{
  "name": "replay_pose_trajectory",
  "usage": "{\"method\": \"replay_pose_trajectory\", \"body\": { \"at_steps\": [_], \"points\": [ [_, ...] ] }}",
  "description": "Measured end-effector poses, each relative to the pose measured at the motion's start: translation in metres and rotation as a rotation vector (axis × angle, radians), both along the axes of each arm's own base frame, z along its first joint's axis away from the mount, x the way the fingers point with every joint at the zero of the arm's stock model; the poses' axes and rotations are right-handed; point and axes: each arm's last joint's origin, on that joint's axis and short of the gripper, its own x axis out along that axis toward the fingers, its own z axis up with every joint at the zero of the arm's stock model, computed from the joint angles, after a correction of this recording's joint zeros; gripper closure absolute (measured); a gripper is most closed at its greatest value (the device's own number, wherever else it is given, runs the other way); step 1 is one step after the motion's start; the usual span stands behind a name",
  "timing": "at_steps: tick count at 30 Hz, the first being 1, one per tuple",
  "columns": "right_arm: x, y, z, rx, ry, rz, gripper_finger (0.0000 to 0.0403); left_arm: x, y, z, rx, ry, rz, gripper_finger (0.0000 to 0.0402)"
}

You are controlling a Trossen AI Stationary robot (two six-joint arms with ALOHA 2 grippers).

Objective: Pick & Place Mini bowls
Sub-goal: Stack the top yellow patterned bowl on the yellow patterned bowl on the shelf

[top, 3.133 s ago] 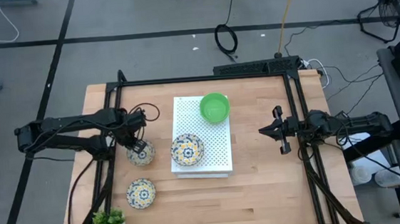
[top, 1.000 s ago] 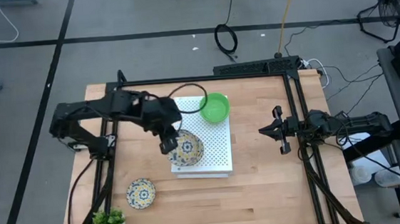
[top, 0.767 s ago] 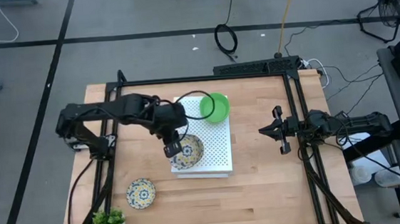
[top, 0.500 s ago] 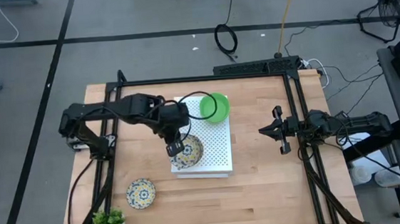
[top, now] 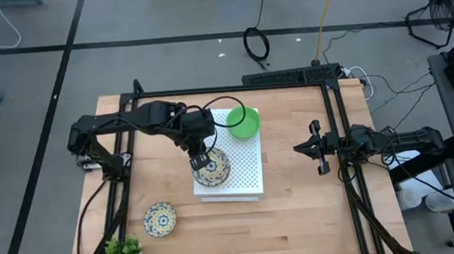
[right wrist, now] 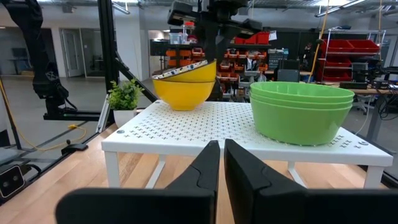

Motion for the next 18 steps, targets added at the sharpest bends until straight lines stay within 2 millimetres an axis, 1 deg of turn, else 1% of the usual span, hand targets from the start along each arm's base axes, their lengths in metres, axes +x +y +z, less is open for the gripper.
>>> {"method": "replay_pose_trajectory", "body": {
  "at_steps": [6,18],
  "points": [
    [0.0,0.0,0.0,0.0,0.0,0.0,0.039,0.0,-0.0001,0.0,0.018,-0.001,-0.046,0.0331],
    [0.0,0.0,0.0,0.0,0.0,0.0,0.0388,0.0,0.0004,-0.0002,0.026,0.001,-0.045,0.033]
  ]
}}
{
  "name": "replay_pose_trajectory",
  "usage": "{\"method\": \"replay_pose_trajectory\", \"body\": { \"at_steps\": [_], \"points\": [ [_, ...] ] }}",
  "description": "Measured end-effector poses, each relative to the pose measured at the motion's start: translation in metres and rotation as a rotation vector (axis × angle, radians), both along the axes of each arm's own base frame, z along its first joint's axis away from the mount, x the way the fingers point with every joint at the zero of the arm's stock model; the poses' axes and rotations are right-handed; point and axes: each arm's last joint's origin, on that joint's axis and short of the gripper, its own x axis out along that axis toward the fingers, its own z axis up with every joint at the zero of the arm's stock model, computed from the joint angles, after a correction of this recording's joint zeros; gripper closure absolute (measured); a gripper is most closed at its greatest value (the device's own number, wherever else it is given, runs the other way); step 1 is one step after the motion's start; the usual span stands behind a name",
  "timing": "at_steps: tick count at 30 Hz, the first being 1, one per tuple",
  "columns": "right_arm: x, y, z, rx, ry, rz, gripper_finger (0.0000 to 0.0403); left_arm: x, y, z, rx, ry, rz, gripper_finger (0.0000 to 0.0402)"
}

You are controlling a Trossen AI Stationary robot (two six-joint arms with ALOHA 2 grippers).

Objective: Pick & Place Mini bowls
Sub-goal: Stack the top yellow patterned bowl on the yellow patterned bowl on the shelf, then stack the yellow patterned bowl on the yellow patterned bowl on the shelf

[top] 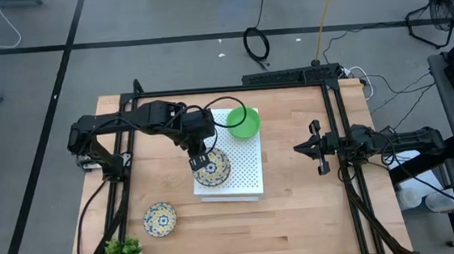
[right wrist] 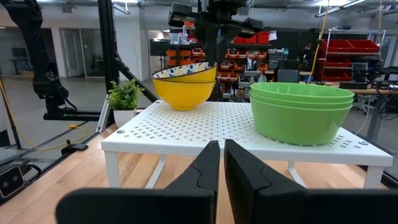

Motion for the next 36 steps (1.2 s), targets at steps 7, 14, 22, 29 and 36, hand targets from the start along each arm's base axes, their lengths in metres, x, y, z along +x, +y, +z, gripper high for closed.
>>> {"method": "replay_pose_trajectory", "body": {
  "at_steps": [7,14,22,29,36],
  "points": [
    [0.0,0.0,0.0,0.0,0.0,0.0,0.0389,0.0,0.0,0.0,0.002,0.0,-0.003,0.033],
    [0.0,0.0,0.0,0.0,0.0,0.0,0.039,-0.001,0.002,0.003,0.025,-0.023,-0.022,0.033],
    [0.0,0.0,0.0,0.0,0.001,0.0,0.0389,-0.004,0.004,0.008,0.057,-0.019,-0.088,0.033],
    [0.0,0.0,0.0,0.0,0.0,0.0,0.0391,-0.027,-0.014,0.038,0.017,0.048,-0.143,0.033],
    [0.0,0.0,0.0,0.0,0.0,0.0,0.0387,-0.044,-0.049,0.054,-0.023,0.006,-0.156,0.033]
  ]
}}
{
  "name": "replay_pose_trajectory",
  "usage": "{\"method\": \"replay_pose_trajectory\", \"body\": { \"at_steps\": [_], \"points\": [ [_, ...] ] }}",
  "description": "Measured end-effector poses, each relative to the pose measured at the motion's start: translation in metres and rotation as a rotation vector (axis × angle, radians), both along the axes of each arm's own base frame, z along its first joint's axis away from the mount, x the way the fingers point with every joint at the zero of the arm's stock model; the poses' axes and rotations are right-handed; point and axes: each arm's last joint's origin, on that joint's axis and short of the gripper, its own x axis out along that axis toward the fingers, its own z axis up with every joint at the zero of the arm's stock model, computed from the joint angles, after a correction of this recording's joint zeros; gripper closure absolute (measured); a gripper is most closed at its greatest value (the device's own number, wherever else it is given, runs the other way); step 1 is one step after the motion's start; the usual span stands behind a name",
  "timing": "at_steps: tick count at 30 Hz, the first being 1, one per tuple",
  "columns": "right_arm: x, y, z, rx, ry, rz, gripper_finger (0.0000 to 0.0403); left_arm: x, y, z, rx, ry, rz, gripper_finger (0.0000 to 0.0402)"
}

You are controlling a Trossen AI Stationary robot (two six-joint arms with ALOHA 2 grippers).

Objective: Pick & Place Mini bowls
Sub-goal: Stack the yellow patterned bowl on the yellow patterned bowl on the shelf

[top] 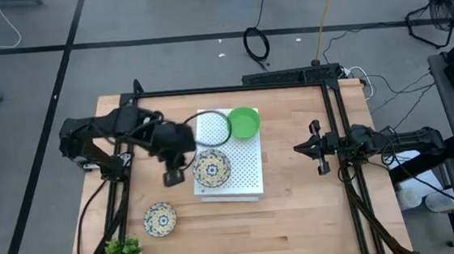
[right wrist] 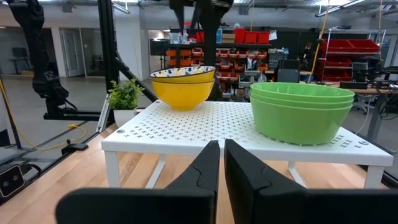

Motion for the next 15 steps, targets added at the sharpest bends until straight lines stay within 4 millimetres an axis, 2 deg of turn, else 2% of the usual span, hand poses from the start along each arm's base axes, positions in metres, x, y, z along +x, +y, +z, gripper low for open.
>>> {"method": "replay_pose_trajectory", "body": {
  "at_steps": [7,12,15],
  "points": [
    [0.0,0.0,0.0,0.0,0.0,0.0,0.039,-0.011,-0.035,-0.005,0.016,0.013,0.047,0.033],
    [0.0,0.0,0.0,0.0,0.0,0.0,0.039,-0.017,-0.063,-0.026,0.014,0.1,0.055,0.033],
    [0.0,0.0,0.0,0.0,0.0,0.0,0.0391,-0.023,-0.078,-0.044,0.003,0.183,0.139,0.033]
  ]
}}
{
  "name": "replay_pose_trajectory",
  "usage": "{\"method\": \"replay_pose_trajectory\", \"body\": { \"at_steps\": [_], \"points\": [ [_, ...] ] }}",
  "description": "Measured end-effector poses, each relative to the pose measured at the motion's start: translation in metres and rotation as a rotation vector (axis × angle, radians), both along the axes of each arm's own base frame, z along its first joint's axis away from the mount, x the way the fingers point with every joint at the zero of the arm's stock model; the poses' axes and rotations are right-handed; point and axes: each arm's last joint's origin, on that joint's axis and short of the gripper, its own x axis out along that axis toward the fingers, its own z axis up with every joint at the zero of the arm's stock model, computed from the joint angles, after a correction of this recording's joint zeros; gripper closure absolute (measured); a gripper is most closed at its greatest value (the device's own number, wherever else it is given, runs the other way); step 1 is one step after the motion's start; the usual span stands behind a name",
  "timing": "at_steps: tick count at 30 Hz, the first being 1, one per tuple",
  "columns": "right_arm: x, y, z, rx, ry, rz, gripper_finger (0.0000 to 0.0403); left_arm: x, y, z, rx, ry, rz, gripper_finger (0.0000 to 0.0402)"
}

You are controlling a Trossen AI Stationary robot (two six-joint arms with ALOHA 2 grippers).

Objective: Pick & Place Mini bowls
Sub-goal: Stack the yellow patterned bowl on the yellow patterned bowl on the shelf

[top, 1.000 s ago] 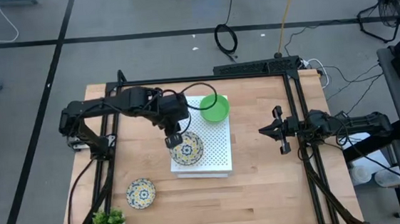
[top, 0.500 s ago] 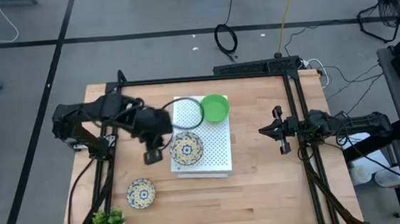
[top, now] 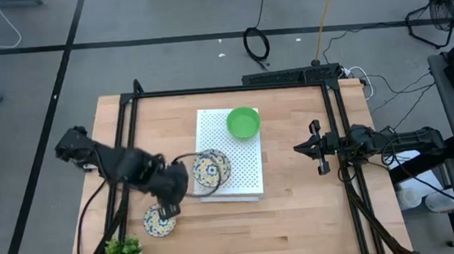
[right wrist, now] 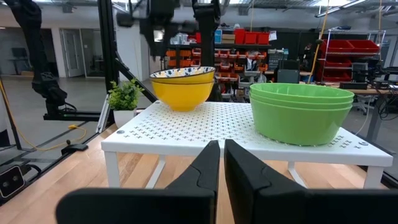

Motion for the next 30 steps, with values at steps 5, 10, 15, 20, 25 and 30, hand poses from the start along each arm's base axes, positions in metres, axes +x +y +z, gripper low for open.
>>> {"method": "replay_pose_trajectory", "body": {
  "at_steps": [5,10,15,20,25,30],
  "points": [
    [0.0,0.0,0.0,0.0,0.0,0.0,0.0388,-0.011,-0.02,-0.033,0.034,0.107,0.228,0.033],
    [0.0,0.0,0.0,0.0,0.0,0.0,0.0388,-0.028,-0.037,-0.064,0.111,0.179,0.355,0.033],
    [0.0,0.0,0.0,0.0,0.0,0.0,0.0389,-0.037,-0.043,-0.093,0.199,0.156,0.503,0.033],
    [0.0,0.0,0.0,0.0,0.0,0.0,0.0391,-0.044,-0.043,-0.116,0.185,0.223,0.748,0.0329],
    [0.0,0.0,0.0,0.0,0.0,0.0,0.039,-0.047,-0.04,-0.132,0.074,0.289,0.871,0.03],
    [0.0,0.0,0.0,0.0,0.0,0.0,0.0387,-0.045,-0.037,-0.141,0.049,0.302,0.768,0.0231]
  ]
}}
